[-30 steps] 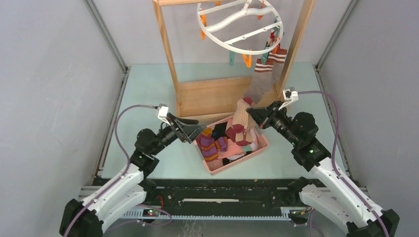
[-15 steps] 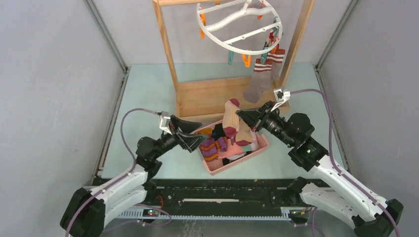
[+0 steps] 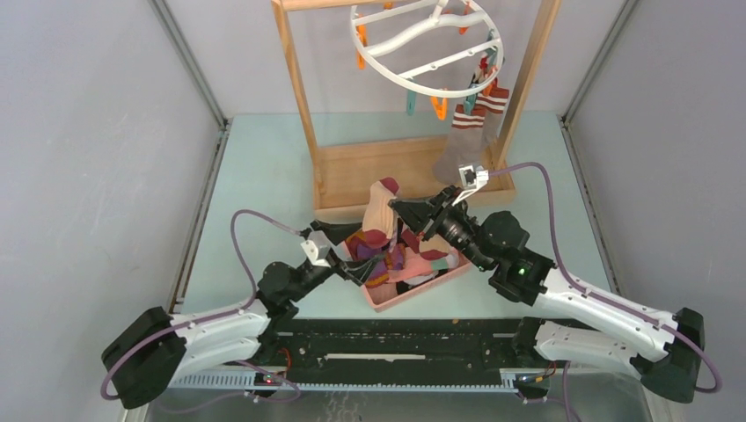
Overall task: Clip the socks to the hanger
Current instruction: Pick up the sock from the bin.
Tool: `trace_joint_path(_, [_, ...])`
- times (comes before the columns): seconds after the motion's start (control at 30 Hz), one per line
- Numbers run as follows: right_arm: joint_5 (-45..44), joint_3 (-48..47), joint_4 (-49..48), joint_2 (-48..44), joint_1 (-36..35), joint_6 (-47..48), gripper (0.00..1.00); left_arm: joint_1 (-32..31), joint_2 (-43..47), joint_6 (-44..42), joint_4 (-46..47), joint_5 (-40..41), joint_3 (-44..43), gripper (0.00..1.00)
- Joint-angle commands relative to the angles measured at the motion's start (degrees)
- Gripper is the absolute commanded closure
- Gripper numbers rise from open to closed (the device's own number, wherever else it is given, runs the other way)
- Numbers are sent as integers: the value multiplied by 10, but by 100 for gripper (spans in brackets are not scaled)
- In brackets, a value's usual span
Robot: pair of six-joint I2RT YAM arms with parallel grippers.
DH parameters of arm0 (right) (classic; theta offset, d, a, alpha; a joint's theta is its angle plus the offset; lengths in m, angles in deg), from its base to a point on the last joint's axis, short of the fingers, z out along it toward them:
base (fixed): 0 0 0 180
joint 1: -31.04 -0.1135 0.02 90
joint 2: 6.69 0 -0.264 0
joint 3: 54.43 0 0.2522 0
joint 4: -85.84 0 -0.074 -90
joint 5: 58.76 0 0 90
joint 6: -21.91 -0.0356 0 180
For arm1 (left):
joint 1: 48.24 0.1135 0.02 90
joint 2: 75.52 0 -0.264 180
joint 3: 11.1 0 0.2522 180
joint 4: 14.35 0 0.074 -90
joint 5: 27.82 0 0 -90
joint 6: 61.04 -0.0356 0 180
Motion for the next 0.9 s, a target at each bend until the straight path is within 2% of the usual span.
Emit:
trace_joint_path(0.0, [-70, -39, -58, 18, -27, 5, 100, -5, -38, -45, 98, 75, -5, 4])
trace_joint_path(0.27, [-109, -44, -83, 39, -43, 7, 100, -11, -91, -5, 177, 36, -10, 7])
trace_joint_path(0.53, [-115, -43, -86, 49, -44, 5, 100, -24, -80, 12, 177, 13, -4, 8])
trace_joint_path(0.77, [-121, -44, -89, 48, -44, 9, 100, -34, -105, 19, 177, 7, -16, 9])
trace_joint_path(0.87, [-117, -44, -88, 49, -44, 5, 100, -34, -121, 17, 176, 13, -25, 12])
